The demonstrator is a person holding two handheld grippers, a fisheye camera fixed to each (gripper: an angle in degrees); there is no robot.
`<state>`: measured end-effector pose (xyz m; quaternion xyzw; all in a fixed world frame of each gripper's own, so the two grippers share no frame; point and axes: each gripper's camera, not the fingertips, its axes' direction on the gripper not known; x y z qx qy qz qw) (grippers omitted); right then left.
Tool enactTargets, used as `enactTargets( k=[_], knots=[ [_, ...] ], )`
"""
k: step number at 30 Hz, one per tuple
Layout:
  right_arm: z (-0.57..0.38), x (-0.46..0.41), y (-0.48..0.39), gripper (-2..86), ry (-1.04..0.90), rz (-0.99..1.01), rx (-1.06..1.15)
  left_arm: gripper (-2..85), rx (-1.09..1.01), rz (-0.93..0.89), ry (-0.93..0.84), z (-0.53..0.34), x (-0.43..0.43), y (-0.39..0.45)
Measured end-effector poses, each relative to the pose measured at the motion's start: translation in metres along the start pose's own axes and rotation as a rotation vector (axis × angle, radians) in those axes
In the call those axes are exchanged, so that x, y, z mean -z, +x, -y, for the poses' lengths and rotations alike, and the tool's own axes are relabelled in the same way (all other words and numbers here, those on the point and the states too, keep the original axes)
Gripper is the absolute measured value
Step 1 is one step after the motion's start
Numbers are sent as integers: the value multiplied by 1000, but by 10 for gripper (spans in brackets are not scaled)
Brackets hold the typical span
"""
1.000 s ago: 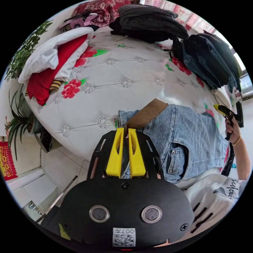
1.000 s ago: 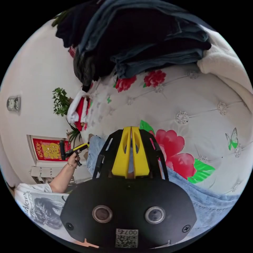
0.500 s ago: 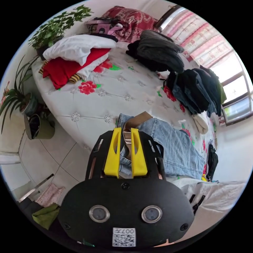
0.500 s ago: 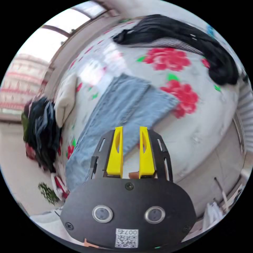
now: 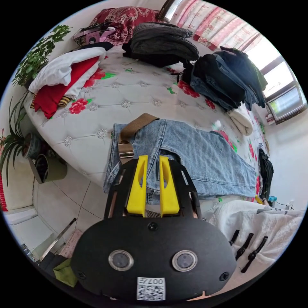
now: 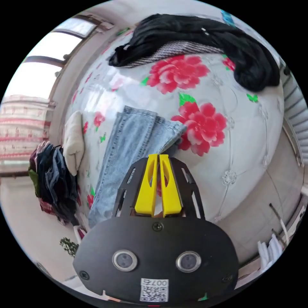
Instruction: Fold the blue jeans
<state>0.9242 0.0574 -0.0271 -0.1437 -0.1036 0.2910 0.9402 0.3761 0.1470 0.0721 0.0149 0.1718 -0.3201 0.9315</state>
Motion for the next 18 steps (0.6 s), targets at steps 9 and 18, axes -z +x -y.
enactTargets(
  k=[9,18],
  knots=[
    [-9,178,-107,-3,301,640,575,64,-30,145,-87,-15,-47,8],
    [40,7,84,-1,-54,384,-102,63,-26,173,-81,-13,-45,2]
  ],
)
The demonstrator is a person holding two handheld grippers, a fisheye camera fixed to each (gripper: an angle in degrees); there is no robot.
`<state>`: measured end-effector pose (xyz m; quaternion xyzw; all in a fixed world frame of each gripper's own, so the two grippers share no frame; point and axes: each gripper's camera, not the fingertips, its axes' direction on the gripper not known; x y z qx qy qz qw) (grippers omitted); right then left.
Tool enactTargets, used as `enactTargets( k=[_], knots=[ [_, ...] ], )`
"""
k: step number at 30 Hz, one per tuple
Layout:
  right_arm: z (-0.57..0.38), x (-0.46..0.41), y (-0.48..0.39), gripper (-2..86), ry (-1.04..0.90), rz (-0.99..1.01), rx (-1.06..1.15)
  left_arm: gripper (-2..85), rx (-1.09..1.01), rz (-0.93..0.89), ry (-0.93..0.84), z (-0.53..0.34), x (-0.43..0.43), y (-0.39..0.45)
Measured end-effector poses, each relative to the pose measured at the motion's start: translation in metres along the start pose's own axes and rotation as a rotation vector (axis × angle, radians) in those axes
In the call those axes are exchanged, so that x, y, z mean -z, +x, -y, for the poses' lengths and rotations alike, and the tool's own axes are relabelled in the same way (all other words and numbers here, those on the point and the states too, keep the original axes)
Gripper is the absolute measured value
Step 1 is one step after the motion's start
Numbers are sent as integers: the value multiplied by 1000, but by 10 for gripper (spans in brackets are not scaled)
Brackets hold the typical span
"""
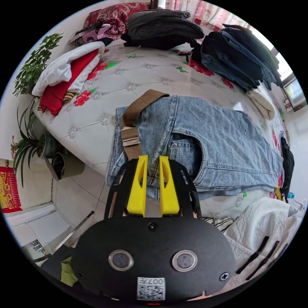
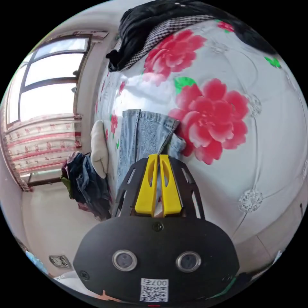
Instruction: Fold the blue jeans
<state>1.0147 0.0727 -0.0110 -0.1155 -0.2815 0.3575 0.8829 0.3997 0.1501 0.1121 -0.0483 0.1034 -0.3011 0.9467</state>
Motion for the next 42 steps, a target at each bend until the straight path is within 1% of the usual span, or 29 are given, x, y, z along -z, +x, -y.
enactTargets(
  k=[2,4,8,10,12,13,14,17,19,21,24,26,27,29,30,32,33,34,35,36,38,40,42],
  knots=[
    [-15,14,22,2,51,133,-24,63,16,-5,-10,3,2,-5],
    [-24,27,26,7,75,176,-20,62,51,-19,-9,2,7,-15],
    [-46,60,27,44,126,157,-18,44,134,-60,30,-7,25,-37],
    [-55,65,28,67,137,152,-8,42,178,-111,96,-21,42,-56],
    [-60,54,28,88,105,148,-1,45,202,-154,119,-29,50,-71],
    [-60,39,28,93,55,153,0,48,222,-170,126,-34,53,-81],
    [-63,33,26,95,75,164,19,50,235,-179,129,-37,54,-87],
    [-66,18,21,79,140,189,10,59,342,-254,157,-50,57,-121],
    [-63,7,20,51,139,221,-29,70,480,-346,205,-68,56,-154],
    [-62,-3,7,26,127,239,-46,78,572,-417,229,-82,52,-177],
    [-76,-11,-75,9,102,269,207,91,686,-488,266,-107,45,-209],
    [-117,-30,-181,3,-47,234,571,95,726,-529,283,-118,42,-224],
    [-135,-37,-207,2,-89,223,668,99,742,-553,288,-124,39,-232],
    [-229,-68,-294,1,-289,207,1057,105,758,-574,292,-129,34,-243],
    [-256,-78,-309,1,-338,203,1141,110,761,-586,294,-130,31,-249],
    [-365,-122,-341,3,-543,180,1415,116,770,-612,299,-131,25,-257],
    [-391,-136,-342,3,-596,175,1463,121,777,-630,302,-131,21,-262],
    [-438,-168,-336,5,-707,147,1527,125,785,-642,308,-130,17,-266],
    [-478,-206,-321,8,-816,94,1545,126,789,-646,307,-129,15,-268],
    [-496,-226,-310,9,-876,69,1548,129,797,-655,301,-128,11,-273],
    [-560,-299,-263,15,-1127,-127,1538,131,812,-667,285,-125,6,-278],
    [-588,-319,-241,18,-1203,-191,1544,129,828,-670,266,-121,3,-283],
    [-600,-313,-239,20,-1166,-193,1602,125,840,-662,242,-118,1,-285]
  ],
)
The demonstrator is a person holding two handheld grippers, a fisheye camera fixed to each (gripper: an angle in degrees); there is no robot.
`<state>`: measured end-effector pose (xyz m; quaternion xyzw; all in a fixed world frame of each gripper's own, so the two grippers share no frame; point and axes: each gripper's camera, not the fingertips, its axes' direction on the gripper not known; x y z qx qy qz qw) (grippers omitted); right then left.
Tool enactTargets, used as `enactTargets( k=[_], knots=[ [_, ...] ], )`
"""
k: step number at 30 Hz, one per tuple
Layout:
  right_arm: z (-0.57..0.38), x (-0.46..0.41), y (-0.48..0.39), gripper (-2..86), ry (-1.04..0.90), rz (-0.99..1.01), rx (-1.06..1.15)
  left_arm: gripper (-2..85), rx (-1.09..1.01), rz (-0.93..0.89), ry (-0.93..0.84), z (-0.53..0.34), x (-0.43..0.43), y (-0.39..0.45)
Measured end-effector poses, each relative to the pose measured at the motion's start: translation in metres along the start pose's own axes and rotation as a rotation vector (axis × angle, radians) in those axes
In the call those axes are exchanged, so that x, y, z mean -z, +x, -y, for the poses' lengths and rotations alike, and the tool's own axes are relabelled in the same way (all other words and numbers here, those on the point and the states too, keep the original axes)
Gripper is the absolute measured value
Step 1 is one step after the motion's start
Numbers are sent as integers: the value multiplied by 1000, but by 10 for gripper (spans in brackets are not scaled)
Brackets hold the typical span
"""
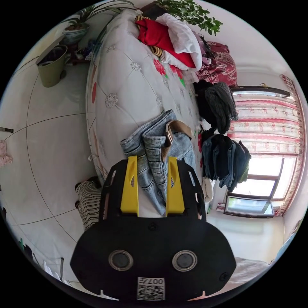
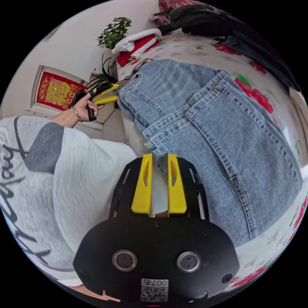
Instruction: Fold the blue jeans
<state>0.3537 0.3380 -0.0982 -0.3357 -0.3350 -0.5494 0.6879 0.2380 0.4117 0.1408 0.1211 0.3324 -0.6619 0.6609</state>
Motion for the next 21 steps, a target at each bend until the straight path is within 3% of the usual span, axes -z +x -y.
enactTargets(
  k=[6,11,17,21],
  knots=[
    [-27,51,16,26,198,22,-102,85,71,47,-20,-1,-2,-6],
    [-71,75,47,20,347,57,-230,40,-89,-18,83,-25,15,29],
    [-148,121,81,12,529,12,-364,26,-858,-107,31,-92,40,211],
    [-212,157,107,9,675,-40,-482,30,-1432,-310,-191,-203,19,334]
  ],
)
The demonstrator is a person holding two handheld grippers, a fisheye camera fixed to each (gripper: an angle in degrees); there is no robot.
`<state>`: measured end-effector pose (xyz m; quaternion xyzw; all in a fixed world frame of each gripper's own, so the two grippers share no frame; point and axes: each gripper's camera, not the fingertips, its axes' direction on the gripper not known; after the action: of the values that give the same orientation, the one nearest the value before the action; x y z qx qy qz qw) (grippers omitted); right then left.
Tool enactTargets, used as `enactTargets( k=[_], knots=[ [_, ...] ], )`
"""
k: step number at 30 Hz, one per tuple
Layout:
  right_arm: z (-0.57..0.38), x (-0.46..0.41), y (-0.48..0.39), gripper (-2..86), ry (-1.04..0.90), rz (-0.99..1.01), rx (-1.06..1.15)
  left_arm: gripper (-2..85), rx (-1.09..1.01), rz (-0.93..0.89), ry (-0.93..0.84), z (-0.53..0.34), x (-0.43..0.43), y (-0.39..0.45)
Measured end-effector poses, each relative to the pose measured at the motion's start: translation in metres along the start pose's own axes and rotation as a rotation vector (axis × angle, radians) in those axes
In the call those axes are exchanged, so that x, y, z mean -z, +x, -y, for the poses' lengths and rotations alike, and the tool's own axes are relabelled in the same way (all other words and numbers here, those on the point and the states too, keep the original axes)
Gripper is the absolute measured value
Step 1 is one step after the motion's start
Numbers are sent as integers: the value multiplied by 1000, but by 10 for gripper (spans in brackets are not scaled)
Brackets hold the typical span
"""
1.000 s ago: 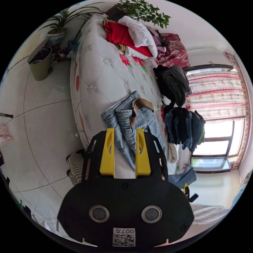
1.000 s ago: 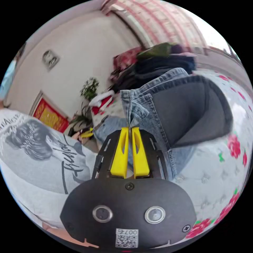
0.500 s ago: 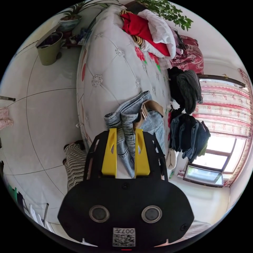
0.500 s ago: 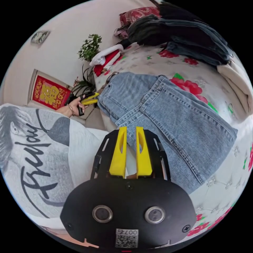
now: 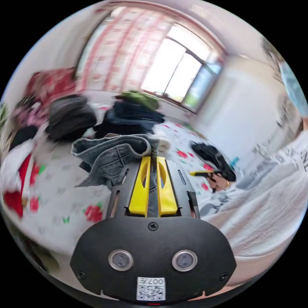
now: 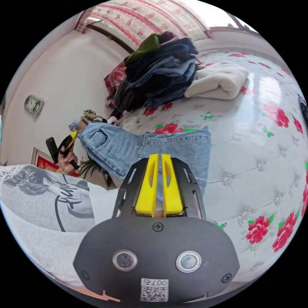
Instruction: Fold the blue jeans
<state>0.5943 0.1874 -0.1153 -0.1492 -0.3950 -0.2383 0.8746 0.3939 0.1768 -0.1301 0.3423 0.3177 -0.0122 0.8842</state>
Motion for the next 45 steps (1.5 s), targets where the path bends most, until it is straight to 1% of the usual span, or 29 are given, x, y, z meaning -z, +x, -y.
enactTargets(
  k=[1,2,3,4,6,8,10,11,13,15,16,17,19,22,23,25,27,29,31,33,34,35,36,37,39,41,43,45],
  knots=[
    [-5,19,17,10,46,-11,-39,36,-121,-95,-53,18,-30,32],
    [-11,35,34,14,87,-13,-82,40,-168,-143,-87,24,-47,46],
    [-14,43,43,16,107,-11,-103,48,-228,-228,-161,32,-86,71],
    [-21,58,61,25,145,-5,-148,56,-255,-291,-239,32,-125,90],
    [-33,76,87,37,193,17,-214,66,-238,-306,-316,24,-173,105],
    [-49,90,120,52,221,58,-291,75,-177,-277,-379,12,-204,101],
    [-59,93,145,65,215,89,-346,92,-52,-234,-463,-11,-225,73],
    [-65,91,160,73,198,103,-376,95,-17,-222,-473,-18,-226,62],
    [-69,84,182,84,161,114,-409,108,163,-159,-513,-49,-227,10],
    [-68,74,203,92,114,131,-440,119,291,-132,-542,-72,-227,-28],
    [-65,68,215,95,86,138,-453,126,370,-132,-552,-86,-230,-49],
    [-61,61,227,98,58,132,-464,128,404,-141,-556,-92,-232,-59],
    [-53,51,242,100,29,134,-469,136,512,-198,-557,-111,-249,-85],
    [-42,30,261,95,-20,151,-489,136,603,-285,-590,-125,-288,-99],
    [-39,24,265,90,-38,125,-498,134,612,-295,-607,-128,-297,-100],
    [-36,23,267,79,-63,53,-490,110,563,-263,-637,-119,-307,-104],
    [-33,25,271,64,-103,35,-479,62,520,-304,-640,-111,-308,-109],
    [-28,37,277,43,-105,83,-472,51,506,-357,-605,-99,-301,-116],
    [-25,51,277,31,-61,145,-455,47,474,-415,-543,-78,-286,-124],
    [-20,63,275,24,17,269,-434,45,457,-445,-500,-60,-272,-130],
    [-14,70,272,23,102,421,-419,44,430,-452,-482,-47,-261,-133],
    [-3,73,265,23,161,507,-400,44,413,-456,-470,-39,-255,-135],
    [4,73,260,25,176,520,-385,43,363,-468,-446,-25,-244,-136],
    [22,70,251,29,165,497,-363,44,308,-447,-448,-12,-234,-137],
    [47,58,242,44,98,361,-358,45,274,-374,-494,-2,-230,-149],
    [66,35,233,75,-16,88,-280,46,281,-337,-538,-10,-237,-173],
    [65,15,241,98,-91,-39,-286,46,420,-347,-595,-46,-249,-219],
    [52,-3,260,113,-153,-4,-338,47,512,-376,-591,-75,-247,-244]
  ],
)
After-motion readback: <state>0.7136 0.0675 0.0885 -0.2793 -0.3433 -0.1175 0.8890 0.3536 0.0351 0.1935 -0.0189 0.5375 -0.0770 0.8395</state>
